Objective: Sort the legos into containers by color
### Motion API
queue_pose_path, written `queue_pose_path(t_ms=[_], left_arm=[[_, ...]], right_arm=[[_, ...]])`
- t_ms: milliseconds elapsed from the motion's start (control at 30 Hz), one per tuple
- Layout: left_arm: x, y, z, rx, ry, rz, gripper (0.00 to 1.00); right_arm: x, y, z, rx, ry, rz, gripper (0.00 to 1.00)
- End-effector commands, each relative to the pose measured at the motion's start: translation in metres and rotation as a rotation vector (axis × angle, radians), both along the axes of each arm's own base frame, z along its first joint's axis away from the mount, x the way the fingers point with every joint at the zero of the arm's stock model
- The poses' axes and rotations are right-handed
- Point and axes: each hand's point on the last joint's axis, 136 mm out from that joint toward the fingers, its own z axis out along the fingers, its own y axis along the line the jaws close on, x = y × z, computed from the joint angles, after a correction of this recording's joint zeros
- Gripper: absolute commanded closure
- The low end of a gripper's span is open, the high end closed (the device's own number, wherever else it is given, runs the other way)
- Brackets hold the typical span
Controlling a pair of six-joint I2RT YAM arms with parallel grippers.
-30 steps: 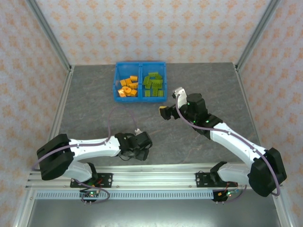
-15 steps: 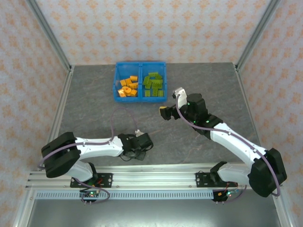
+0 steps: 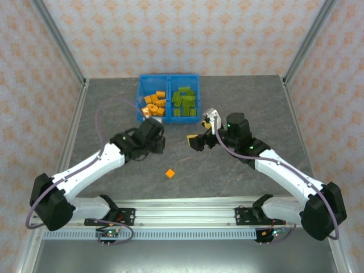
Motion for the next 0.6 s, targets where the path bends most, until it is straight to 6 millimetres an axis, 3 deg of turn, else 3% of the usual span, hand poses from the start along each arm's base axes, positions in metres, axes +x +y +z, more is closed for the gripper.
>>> queue_pose_path(t_ms=[0, 100, 200, 333, 567], left_arm=[[0.054, 0.024, 0.014, 0.051, -0.071, 0.062, 0.73], [0.112, 0.032, 0.025, -0.054, -0.127, 0.131, 0.73], [0.168, 0.045, 0.024, -0.05, -0.094, 0.192, 0.73], [0.233, 0.058, -0.001, -0.023, -0.036, 0.256, 0.74], [0.285, 0.096, -0.019, 0.114, -0.038, 0.394, 0.73]], right_arm=[[-0.027, 0.016, -0.002, 0.004, -0.027, 0.152, 0.01], [-0.034, 0.022, -0.009, -0.076, -0.035, 0.171, 0.01], [-0.041, 0.027, -0.012, -0.131, -0.019, 0.204, 0.0], [-0.043, 0.027, -0.013, -0.147, -0.004, 0.204, 0.0], [-0.031, 0.011, -0.015, -0.2, -0.027, 0.089, 0.0]])
